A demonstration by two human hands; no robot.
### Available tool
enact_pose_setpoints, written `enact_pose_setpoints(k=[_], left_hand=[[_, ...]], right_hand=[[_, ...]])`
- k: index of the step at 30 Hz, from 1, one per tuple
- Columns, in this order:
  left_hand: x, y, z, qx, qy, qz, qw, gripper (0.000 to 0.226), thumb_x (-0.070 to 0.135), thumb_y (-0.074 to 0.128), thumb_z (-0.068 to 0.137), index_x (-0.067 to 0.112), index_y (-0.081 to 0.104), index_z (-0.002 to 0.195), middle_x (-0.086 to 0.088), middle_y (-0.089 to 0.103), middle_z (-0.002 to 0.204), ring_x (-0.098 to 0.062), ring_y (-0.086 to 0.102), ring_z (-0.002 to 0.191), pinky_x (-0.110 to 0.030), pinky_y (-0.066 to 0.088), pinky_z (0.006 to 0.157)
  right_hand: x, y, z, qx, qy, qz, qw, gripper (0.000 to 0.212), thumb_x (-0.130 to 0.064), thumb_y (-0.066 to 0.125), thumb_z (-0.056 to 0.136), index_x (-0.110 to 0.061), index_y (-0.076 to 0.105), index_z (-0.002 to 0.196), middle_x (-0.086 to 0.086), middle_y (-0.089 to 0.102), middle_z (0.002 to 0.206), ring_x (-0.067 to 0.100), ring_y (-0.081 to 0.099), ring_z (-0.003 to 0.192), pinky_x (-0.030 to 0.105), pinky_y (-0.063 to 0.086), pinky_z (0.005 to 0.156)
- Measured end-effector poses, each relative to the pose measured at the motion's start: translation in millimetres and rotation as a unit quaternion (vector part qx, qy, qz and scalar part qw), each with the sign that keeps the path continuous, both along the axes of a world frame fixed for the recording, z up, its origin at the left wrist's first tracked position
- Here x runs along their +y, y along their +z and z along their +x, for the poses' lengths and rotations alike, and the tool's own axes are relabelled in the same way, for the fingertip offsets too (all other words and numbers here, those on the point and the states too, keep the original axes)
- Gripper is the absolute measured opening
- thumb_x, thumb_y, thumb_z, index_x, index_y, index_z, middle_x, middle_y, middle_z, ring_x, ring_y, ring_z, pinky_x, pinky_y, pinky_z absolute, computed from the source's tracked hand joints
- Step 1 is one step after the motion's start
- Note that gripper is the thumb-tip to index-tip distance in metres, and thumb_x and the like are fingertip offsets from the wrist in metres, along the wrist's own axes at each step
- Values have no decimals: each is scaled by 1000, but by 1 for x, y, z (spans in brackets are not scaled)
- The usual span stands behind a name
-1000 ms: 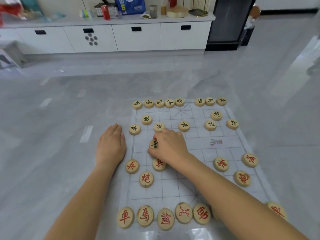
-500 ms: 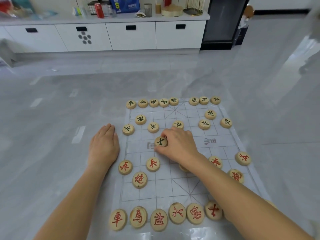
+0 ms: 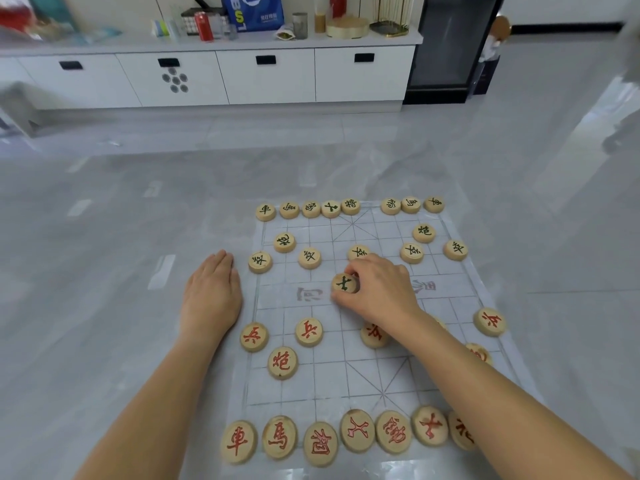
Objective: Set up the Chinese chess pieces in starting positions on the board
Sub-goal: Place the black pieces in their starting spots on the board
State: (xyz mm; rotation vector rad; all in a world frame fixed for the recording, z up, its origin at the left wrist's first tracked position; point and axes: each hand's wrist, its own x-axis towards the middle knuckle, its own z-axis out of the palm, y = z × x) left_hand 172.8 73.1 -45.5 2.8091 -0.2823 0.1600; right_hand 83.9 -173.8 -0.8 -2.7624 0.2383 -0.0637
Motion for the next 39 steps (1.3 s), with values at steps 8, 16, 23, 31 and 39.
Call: enact_pose_setpoints(k=[8, 16, 23, 31, 39], left_hand=[[1, 0, 0, 0, -1, -4, 1000, 45, 26, 32, 99, 7, 44, 138, -10, 42, 145, -26, 34, 136, -38, 24, 113], [-1, 3, -2, 4, 1, -5, 1000, 46, 28, 31, 99, 8, 43, 139, -9, 40, 146, -24, 33, 137, -37, 23, 114], [-1, 3, -2, 6, 1, -5, 1000, 46, 28, 30, 100, 8, 41, 140, -8, 39, 147, -24, 31, 138, -37, 22, 114], [0, 0, -2, 3, 5, -9, 1000, 46, 28, 30, 99, 9, 42, 140, -7, 39, 147, -23, 31, 138, -36, 21, 115], [-3, 2, -3, 3, 12, -7, 1000, 46, 29, 31, 100, 11, 41, 141, -5, 38, 148, -22, 30, 139, -35, 20, 114]], right_hand=[[-6, 1, -2, 1, -9, 0, 1000, 37, -55, 58, 75, -29, 58, 102, -8, 52, 97, 15, 50, 94, 36, 36, 83], [-4, -1, -3, -7, -8, 0, 1000, 39, -56, 59, 74, -30, 59, 104, -8, 54, 100, 14, 51, 96, 36, 36, 84], [-10, 4, 5, -35, -8, 5, 999, 36, -54, 59, 75, -29, 62, 101, -7, 55, 98, 14, 51, 94, 35, 36, 83], [-79, 16, 79, -78, -84, -36, 993, 33, -44, 61, 80, -25, 66, 106, 4, 51, 110, 26, 46, 105, 37, 32, 87], [-97, 3, 123, -32, -56, -121, 991, 37, -51, 62, 79, -28, 64, 109, 2, 43, 115, 25, 36, 109, 37, 28, 89]])
